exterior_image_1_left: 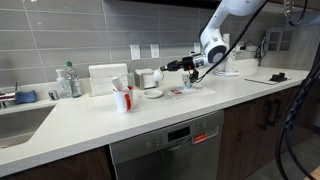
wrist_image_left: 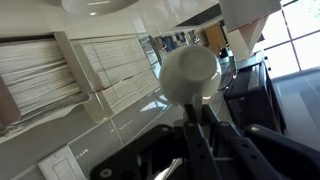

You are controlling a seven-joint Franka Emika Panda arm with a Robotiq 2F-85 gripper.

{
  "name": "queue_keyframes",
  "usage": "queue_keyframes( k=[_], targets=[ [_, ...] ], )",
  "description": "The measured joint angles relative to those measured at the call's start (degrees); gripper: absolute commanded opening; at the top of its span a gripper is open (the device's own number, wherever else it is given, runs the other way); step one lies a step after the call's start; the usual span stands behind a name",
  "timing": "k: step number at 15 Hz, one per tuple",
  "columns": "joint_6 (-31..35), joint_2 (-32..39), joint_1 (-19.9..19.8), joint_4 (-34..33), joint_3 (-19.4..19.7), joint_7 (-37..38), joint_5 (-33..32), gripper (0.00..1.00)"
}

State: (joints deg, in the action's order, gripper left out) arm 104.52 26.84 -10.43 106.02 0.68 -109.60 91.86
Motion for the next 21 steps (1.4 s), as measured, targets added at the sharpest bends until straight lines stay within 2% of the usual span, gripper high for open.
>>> queue_keyframes(
  k=[1, 2, 9, 10, 11, 21],
  targets=[
    [0.2, 0.2, 0.2, 0.0, 0.0, -1.6, 1.3, 0.04],
    [0.8, 0.5, 0.5, 0.0, 0.1, -3.0, 2.4, 0.11],
    [2.7, 1.2, 2.2, 0.0, 0.3, -5.3, 3.9, 0.11],
    [2.7, 1.2, 2.2, 0.0, 0.3, -5.3, 3.9, 0.06],
    [2.7, 1.2, 2.2, -0.1, 0.4, -5.3, 3.9, 0.05],
    [4.2, 2.8, 4.2, -0.1, 0.7, -7.7, 4.0, 0.04]
  ],
)
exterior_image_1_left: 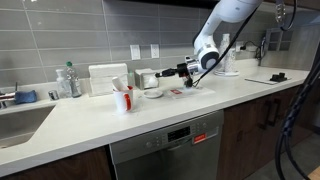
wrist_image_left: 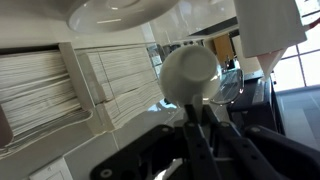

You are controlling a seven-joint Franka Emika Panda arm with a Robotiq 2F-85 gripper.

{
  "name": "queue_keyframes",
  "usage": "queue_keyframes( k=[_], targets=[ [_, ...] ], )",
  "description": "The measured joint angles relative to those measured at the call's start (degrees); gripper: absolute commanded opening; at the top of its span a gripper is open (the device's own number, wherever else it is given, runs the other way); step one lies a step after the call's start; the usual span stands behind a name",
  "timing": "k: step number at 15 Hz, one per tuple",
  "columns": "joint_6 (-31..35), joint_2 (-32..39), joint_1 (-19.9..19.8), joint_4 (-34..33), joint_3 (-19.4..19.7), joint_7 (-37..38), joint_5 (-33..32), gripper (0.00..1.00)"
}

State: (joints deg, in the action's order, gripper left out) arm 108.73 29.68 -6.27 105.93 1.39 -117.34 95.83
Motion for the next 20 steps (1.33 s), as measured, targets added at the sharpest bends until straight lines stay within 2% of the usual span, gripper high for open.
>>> queue_keyframes(
  k=[12, 20],
  targets=[
    [5.9, 2.5, 1.9, -0.3, 0.0, -12.2, 4.2, 0.04],
    [7.6, 3.5, 2.4, -0.9, 0.0, -15.2, 5.0, 0.04]
  ],
)
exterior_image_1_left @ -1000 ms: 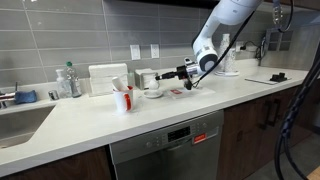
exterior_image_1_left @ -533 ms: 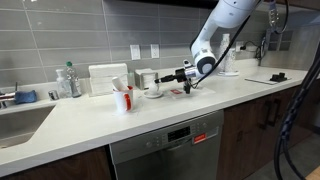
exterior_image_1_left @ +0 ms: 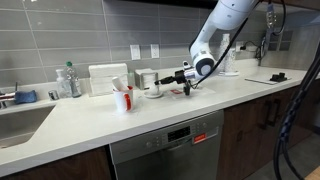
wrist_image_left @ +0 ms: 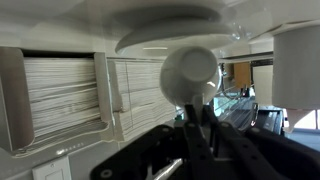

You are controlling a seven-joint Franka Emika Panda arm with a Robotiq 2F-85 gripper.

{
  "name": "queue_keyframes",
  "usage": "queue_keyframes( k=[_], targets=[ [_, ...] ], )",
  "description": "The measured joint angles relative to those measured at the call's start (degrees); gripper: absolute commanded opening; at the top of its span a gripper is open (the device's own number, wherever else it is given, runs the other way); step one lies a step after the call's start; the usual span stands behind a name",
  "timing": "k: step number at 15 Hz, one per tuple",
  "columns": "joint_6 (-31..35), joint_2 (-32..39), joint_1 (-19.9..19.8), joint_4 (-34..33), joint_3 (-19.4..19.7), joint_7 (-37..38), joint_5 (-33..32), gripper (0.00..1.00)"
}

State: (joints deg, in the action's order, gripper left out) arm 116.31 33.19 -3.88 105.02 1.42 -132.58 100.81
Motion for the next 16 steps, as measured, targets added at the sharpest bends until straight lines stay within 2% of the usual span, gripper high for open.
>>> queue_keyframes(
  k=[15, 16],
  targets=[
    [3.1, 1.4, 1.0, -1.7, 0.0, -1.6, 0.1, 0.06],
    [3.2, 1.4, 1.0, -1.7, 0.0, -1.6, 0.1, 0.12]
  ],
)
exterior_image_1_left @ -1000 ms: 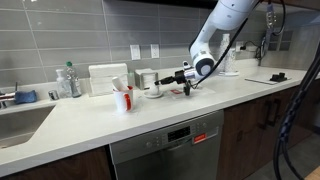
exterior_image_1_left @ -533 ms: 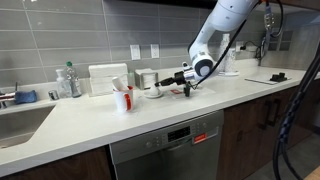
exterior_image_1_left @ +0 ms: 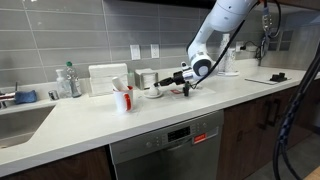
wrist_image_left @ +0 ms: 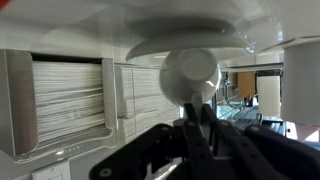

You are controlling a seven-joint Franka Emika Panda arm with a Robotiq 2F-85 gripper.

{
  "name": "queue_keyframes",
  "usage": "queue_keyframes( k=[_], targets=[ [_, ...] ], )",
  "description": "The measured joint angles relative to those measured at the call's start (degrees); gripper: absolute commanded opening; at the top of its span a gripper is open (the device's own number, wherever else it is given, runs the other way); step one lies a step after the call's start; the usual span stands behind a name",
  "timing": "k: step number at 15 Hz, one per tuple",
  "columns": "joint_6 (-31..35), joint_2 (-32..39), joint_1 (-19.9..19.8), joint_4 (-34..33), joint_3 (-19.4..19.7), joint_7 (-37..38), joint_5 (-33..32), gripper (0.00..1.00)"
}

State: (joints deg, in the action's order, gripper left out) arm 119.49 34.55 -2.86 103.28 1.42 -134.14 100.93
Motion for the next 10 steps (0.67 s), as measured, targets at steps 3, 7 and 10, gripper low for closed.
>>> queue_keyframes(
  k=[3, 7, 10],
  targets=[
    [0.5, 0.0, 0.2, -0.2, 0.0, 0.0, 0.0, 0.1],
    [0.8, 0.0, 0.4, -0.3, 0.0, 0.0, 0.0, 0.35],
    [0.8, 0.2, 0.5, -0.3, 0.0, 0.0, 0.0, 0.46]
  ],
)
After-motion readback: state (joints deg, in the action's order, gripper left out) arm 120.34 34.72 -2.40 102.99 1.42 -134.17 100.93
